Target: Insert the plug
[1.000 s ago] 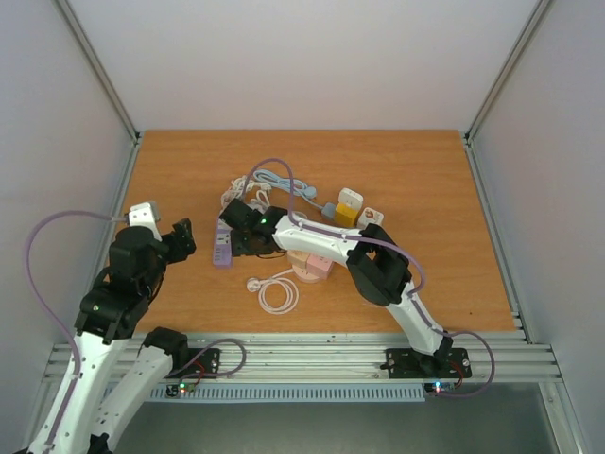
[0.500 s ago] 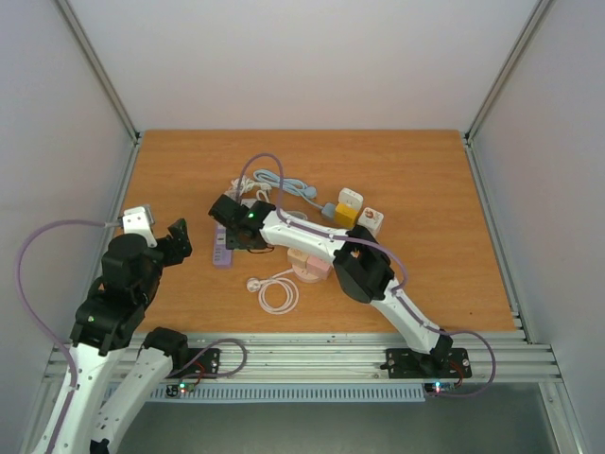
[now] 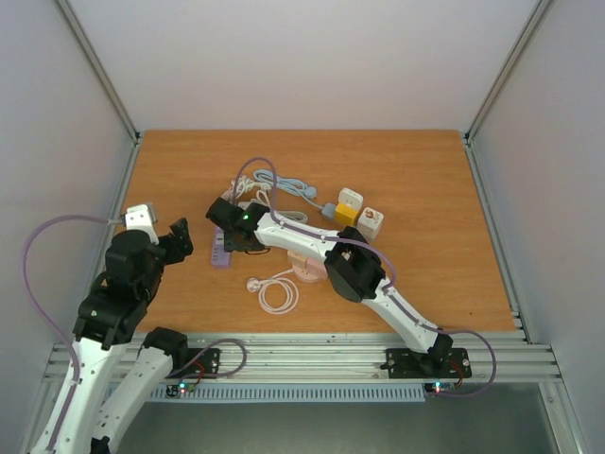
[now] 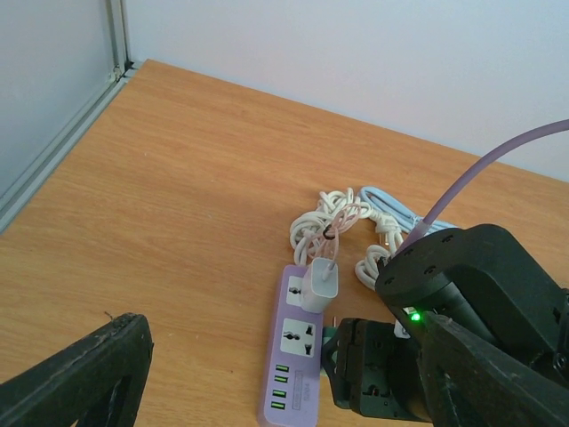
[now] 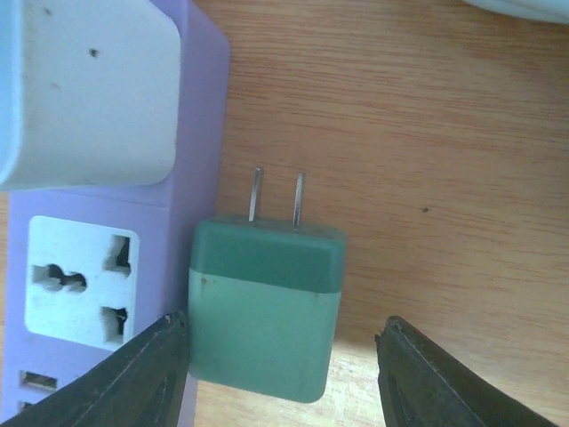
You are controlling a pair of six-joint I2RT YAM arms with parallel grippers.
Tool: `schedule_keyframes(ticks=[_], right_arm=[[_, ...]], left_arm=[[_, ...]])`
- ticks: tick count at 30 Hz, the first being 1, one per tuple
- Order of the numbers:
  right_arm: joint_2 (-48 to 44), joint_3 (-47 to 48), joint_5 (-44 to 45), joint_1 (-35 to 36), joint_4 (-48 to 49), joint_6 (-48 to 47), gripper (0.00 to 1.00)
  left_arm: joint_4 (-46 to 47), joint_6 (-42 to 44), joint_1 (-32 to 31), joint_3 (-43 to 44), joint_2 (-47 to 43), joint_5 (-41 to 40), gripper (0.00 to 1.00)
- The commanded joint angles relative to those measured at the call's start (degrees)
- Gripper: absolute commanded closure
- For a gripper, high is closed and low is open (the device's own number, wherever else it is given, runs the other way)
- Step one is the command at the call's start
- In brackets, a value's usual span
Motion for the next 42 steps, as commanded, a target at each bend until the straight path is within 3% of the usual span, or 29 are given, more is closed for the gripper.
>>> schedule_keyframes(ticks=[1, 19, 31, 35, 42], right_arm=[[1.90, 1.72, 0.33, 0.15, -0.34, -0.85, 0.41], [5.54, 7.91, 7.13, -0.32, -3.91, -4.31, 0.45], [4.35, 8.69, 9.05, -0.23, -6.94, -1.31, 0.66], [-1.18, 3.50, 7.40, -0.23, -2.05, -0.43, 0.67], [-18.04, -15.66, 3.64, -0.33, 11.26, 4.47, 0.66]], left_arm=[[3.00, 0.45, 0.43, -0.48, 1.04, -0.32, 0.18], [2.93, 0.19, 0.64, -0.40, 1.88, -0.11, 0.17], [3.02, 0.10, 0.67, -0.48, 1.83, 0.49, 0.17], [3.15, 0.05, 0.65, -0.44, 1.73, 1.77, 0.17], [3.46, 0.09, 0.74, -0.55, 1.63, 2.48, 0.16]])
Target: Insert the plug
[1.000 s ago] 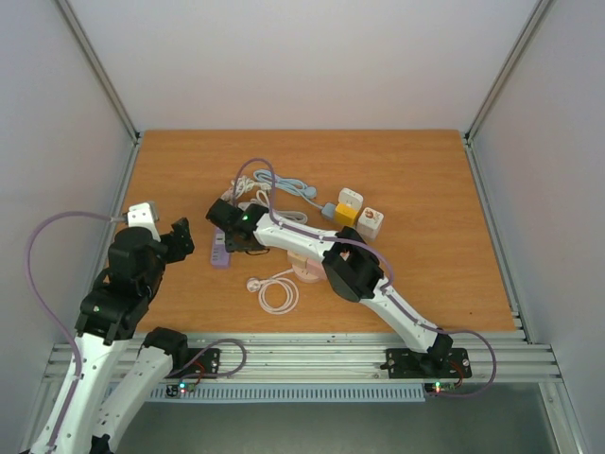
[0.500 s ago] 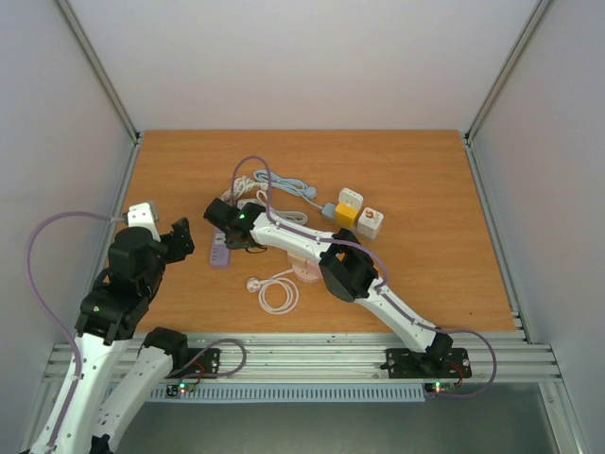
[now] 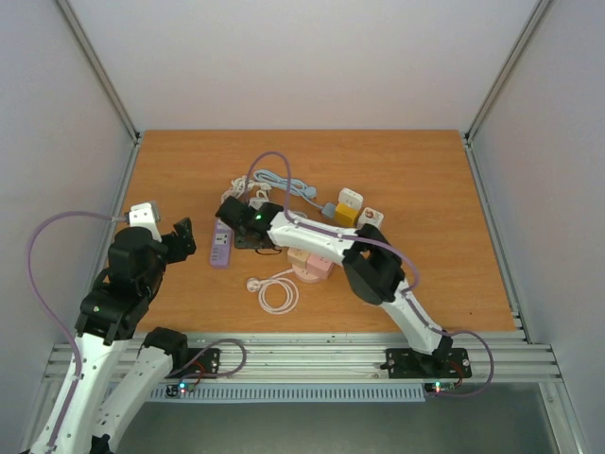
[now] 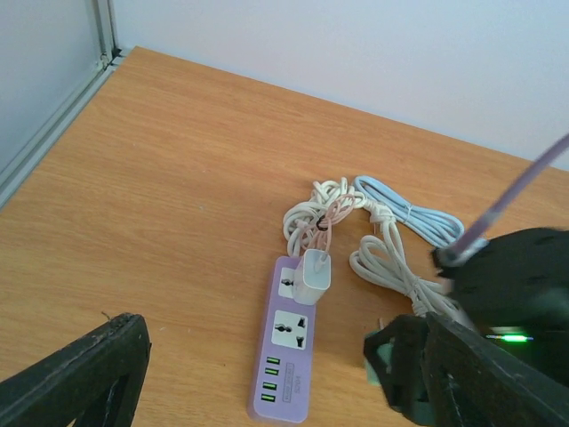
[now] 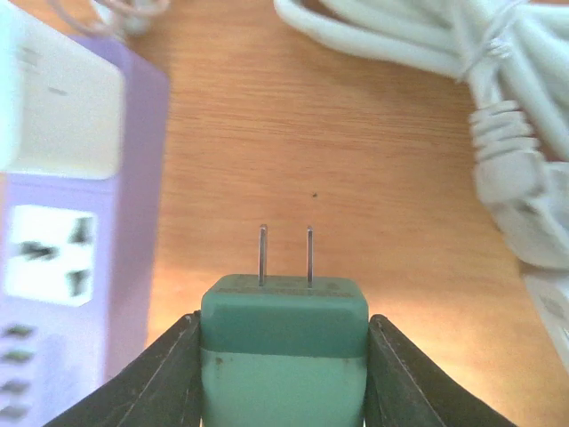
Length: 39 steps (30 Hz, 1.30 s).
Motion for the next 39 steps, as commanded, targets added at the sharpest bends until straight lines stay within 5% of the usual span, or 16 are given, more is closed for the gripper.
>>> schedule_keyframes(ticks=[1, 5, 7, 16, 19, 22, 29, 39], right_arm=[[-14.02, -7.57, -1.83, -0.16, 10.27, 5.17, 0.66], [-22.78, -15.58, -1.97, -0.14, 13.96, 8.91, 0.66], [-27.08, -19.06, -2.01, -0.30, 15.73, 11.03, 0.66], [-45.03, -35.54, -3.99, -0.58, 26.30, 27.00, 0.69], [-48.30, -38.73, -12.69, -2.78, 33.63, 33.30, 0.74], [-49.88, -36.82, -18.50, -4.75, 35.19, 35.38, 0.76], [-53.47, -36.16, -10.84, -4.91, 33.29, 36.35, 0.81], [-50.74, -28.19, -7.69, -4.18, 17.79, 46.11, 0.95]], left_arm=[[3.43, 0.18, 0.34, -0.57, -0.04, 1.57, 0.16], [5.07, 1.26, 0.34, -1.16, 0.09, 6.09, 0.11], [6.64, 2.20, 0.34, -1.89, 0.24, 10.13, 0.01], [17.63, 1.21, 0.25, -4.73, 2.96, 36.96, 0.03], [20.91, -1.32, -0.07, -4.34, 3.72, 41.15, 0.06], [19.69, -1.39, -0.24, -0.96, 5.15, 40.61, 0.06], [29.40, -5.59, -0.90, -1.47, 7.34, 41.41, 0.08], [41.55, -12.98, -6.77, -3.66, 11.30, 33.23, 0.16]])
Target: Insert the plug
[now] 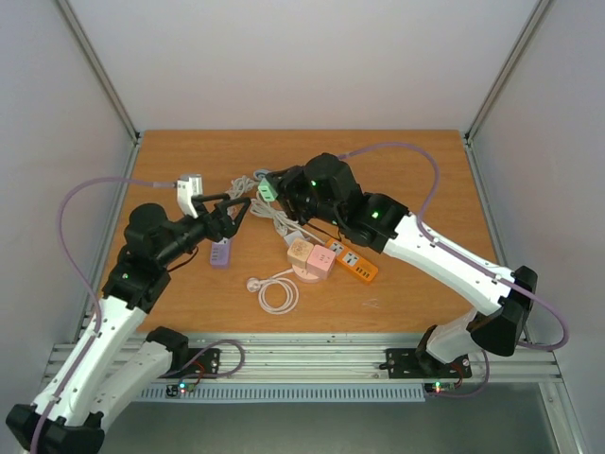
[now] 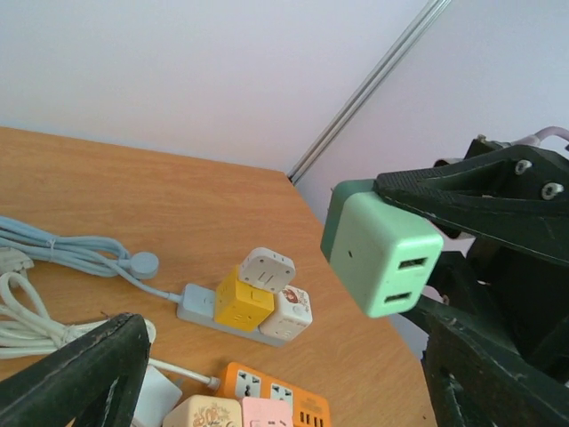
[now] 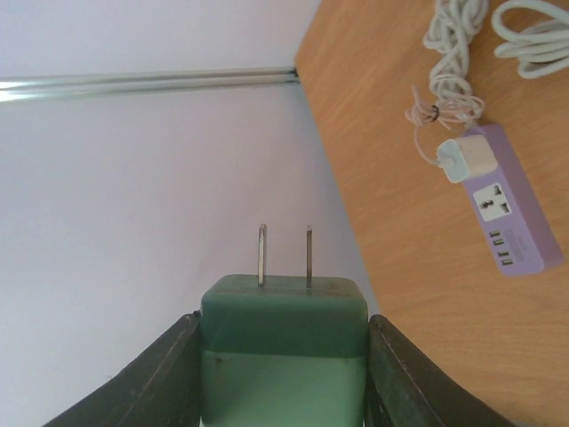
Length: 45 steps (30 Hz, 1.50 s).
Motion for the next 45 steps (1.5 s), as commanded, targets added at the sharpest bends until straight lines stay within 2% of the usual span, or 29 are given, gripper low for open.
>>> schedule_keyframes(ticks=[1, 6, 15, 23, 28, 31, 34, 37, 40, 42, 45], right_arm=[[0.36, 2.41, 4.14, 1.02, -7.34, 7.27, 0.95], [-0.08, 2.31, 6.12, 1.75, -8.31, 9.64, 0.95], [0.79, 1.65, 4.33, 1.79, -5.66, 11.88, 0.95], [1.90, 2.81, 4.97, 1.76, -6.12, 12.28, 0.94], [2.80, 3.18, 3.92, 1.81, -6.07, 12.53, 0.93], [3.38, 3.63, 4.58, 1.74, -5.80, 11.26, 0.92], [3.81, 3.75, 5.36, 1.76, -6.52, 10.59, 0.90], [3.64, 3.61, 6.67, 1.68, -7.53, 8.71, 0.78], [1.98, 2.20, 10.55, 1.59, -7.76, 4.75, 0.47], [0.22, 0.53, 13.90, 1.36, -8.01, 1.40, 0.32], [-3.52, -3.36, 17.35, 0.26, -6.74, -4.77, 0.21]], left_arm=[[9.25, -3.97, -3.15, -1.11, 1.37, -5.84, 0.18], [14.41, -6.57, -6.72, -2.94, 2.65, -12.33, 0.25], [18.01, -9.97, -11.58, -2.81, 8.58, -9.23, 0.29], [18.57, -9.65, -13.60, -3.38, 10.10, -10.07, 0.39], [15.34, -9.88, -13.65, -1.35, 11.88, -10.71, 0.56], [14.16, -10.33, -13.69, -0.15, 13.75, -8.15, 0.72], [9.10, -10.18, -13.67, 1.84, 14.59, -9.35, 0.88], [4.56, -7.51, -13.64, 2.62, 14.09, -11.40, 0.96], [-4.13, -2.69, -13.66, 6.06, 14.61, -13.18, 1.00], [-12.29, 0.95, -13.48, 9.60, 15.92, -14.65, 1.00], [-24.58, 6.85, -12.53, 15.18, 18.72, -15.85, 1.00]])
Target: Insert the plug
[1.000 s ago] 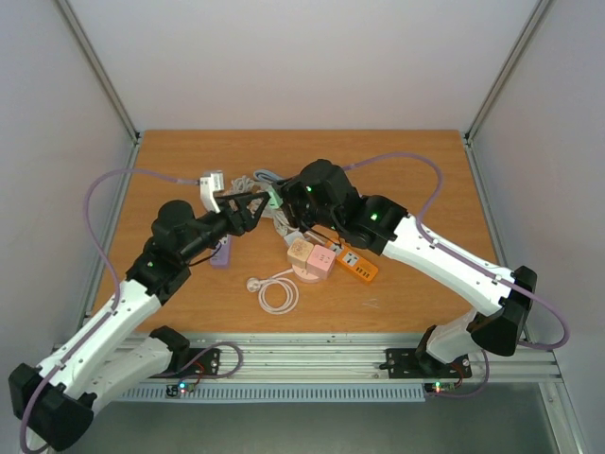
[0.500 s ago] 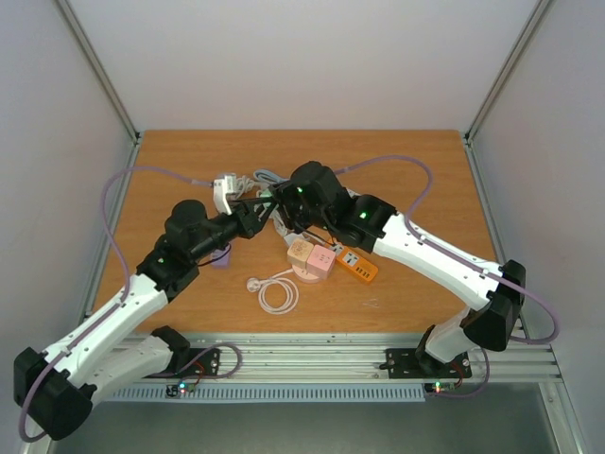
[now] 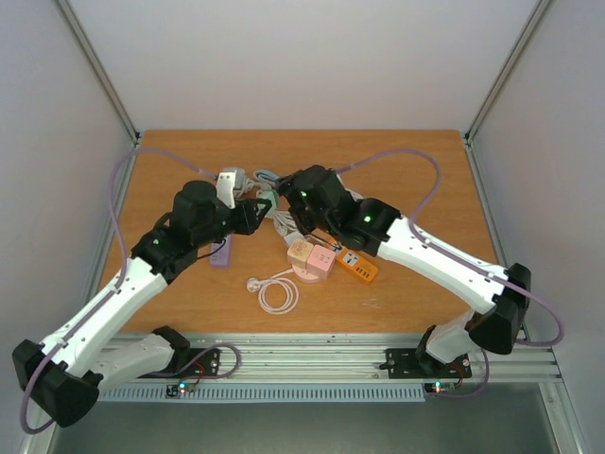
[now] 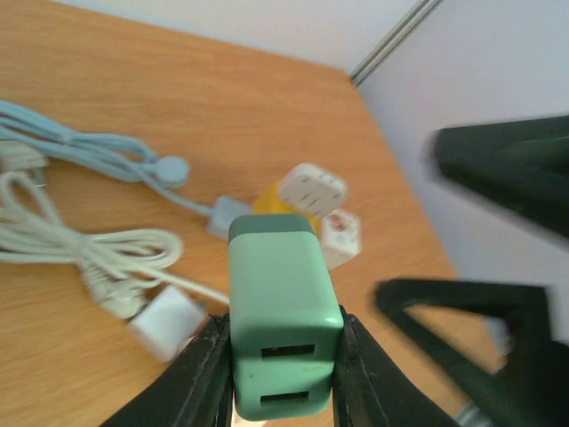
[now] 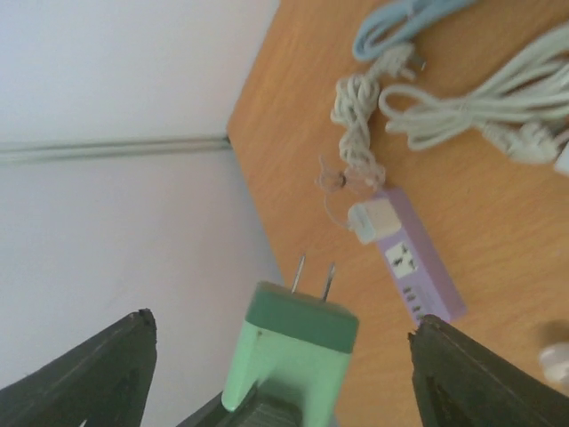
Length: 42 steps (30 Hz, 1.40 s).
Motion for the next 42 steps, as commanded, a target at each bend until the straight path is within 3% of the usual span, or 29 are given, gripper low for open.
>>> schedule_keyframes(ticks=[1, 9, 14, 20, 31, 42], right_arm=[[-7.46, -4.94, 8.55, -1.57, 2.31, -11.50, 0.18], [-17.02, -13.25, 3.63, -5.97, 2.56, -40.68, 0.16], [-20.40, -19.28, 4.01, -6.56, -0.27, -47.62, 0.15], [-21.17, -23.79, 2.40, -7.04, -2.69, -50.31, 0.14], [-24.98, -28.46, 8.28, -7.21, -3.04, -51.98, 0.13], [-25.88, -28.45, 11.81, -7.22, -6.12, -50.62, 0.12]], left_arm=[[-21.12, 10.15, 1.61, 8.07, 4.02, -2.97, 0.99], [-43.72, 21.43, 11.19, 16.65, 12.97, -1.00, 1.00], [-46.78, 24.23, 14.69, 17.25, 13.96, -5.66, 1.00], [-50.54, 26.88, 16.88, 20.03, 19.84, -10.62, 1.00], [-49.13, 28.01, 17.01, 24.85, 34.91, -8.71, 1.00], [-47.86, 28.27, 19.15, 26.74, 41.24, -6.32, 1.00]])
